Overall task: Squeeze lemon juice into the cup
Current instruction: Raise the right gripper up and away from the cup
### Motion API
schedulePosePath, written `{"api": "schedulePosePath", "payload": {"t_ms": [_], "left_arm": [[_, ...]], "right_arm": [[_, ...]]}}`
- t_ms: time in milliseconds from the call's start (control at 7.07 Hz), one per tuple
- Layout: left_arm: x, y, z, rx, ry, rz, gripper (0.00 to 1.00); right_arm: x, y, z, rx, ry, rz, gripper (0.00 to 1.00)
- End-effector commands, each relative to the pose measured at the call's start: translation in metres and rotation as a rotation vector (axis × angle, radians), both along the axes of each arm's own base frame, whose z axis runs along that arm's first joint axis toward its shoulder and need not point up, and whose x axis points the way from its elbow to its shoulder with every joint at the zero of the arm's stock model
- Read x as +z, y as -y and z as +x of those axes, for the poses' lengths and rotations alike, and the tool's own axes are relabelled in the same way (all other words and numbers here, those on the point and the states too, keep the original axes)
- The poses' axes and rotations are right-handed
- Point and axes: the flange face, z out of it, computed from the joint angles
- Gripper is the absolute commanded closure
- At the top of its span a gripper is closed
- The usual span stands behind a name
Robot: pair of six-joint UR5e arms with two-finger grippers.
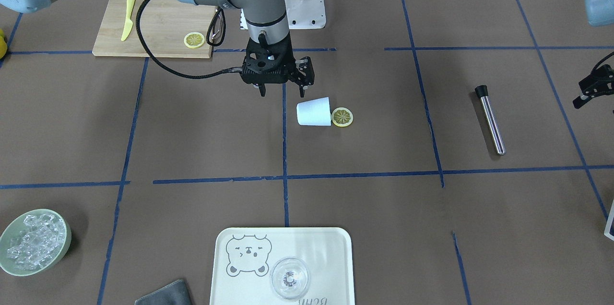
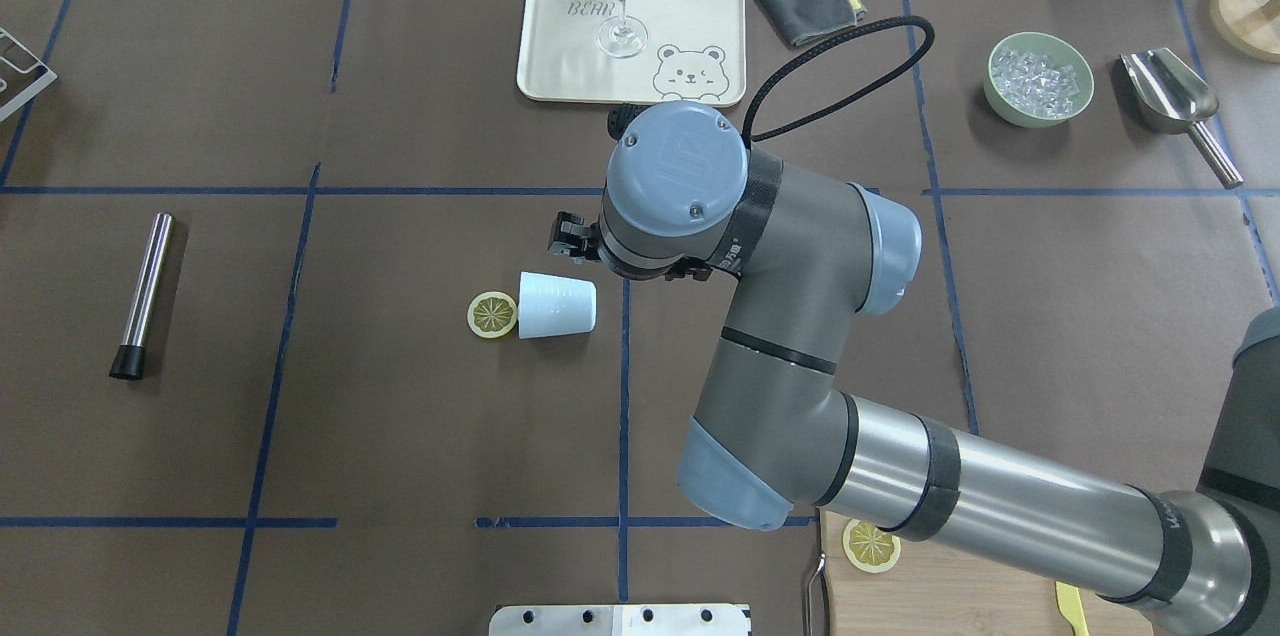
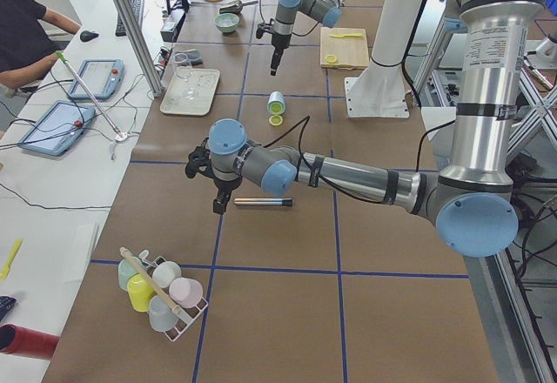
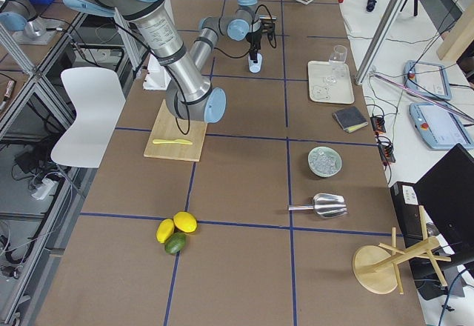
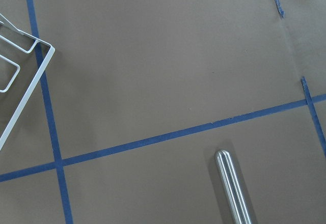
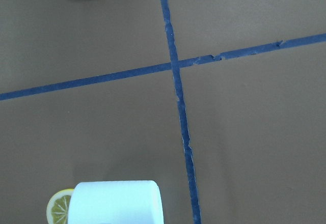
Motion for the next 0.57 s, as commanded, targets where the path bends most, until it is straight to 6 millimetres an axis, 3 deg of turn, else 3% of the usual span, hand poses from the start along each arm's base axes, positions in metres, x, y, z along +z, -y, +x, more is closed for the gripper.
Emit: {"api": "schedulePosePath", "payload": {"t_ms": [0,283,424], "left_arm": [[-0.004,0.004,0.001,-0.001,0.000,0.005,0.00],[-0.003,0.004,0.001,-0.002,0.007,0.006,0.00],[-0.002,0.004,0.000,-0.004,0.009,0.006,0.00]], "right_arm": [[0.028,0.026,0.037,-0.034,-0.014,-0.005,0.00],[0.102,0.046,0.121,-0.126,-0.099,0.107,0.00],[0.141,0.063,0.172,-0.167,-0.131,0.127,0.00]]}}
